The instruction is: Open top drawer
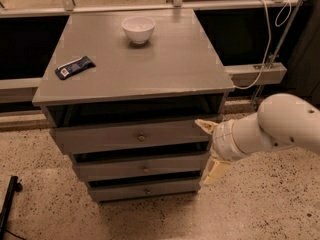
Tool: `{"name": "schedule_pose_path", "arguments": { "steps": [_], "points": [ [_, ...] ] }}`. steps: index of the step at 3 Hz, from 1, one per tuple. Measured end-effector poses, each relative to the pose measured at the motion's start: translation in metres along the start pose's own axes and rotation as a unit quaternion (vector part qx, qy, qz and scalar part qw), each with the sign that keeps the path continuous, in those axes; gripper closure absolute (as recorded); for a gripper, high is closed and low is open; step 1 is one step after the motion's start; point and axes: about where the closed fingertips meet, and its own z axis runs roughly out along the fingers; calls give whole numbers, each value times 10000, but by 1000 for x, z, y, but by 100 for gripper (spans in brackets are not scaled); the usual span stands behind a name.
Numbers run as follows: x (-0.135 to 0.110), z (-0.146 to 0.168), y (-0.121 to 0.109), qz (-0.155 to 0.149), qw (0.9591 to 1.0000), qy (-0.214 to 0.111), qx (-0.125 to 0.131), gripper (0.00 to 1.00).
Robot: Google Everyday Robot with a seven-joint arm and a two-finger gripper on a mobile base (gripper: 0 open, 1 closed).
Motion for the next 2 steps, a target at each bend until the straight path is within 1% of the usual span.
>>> {"name": "schedule_pose_path", "arguments": {
  "steps": [1, 2],
  "points": [
    [22, 43, -7, 50, 9979, -612, 212, 0],
    [30, 60, 4, 8, 9980, -625, 30, 0]
  ]
}}
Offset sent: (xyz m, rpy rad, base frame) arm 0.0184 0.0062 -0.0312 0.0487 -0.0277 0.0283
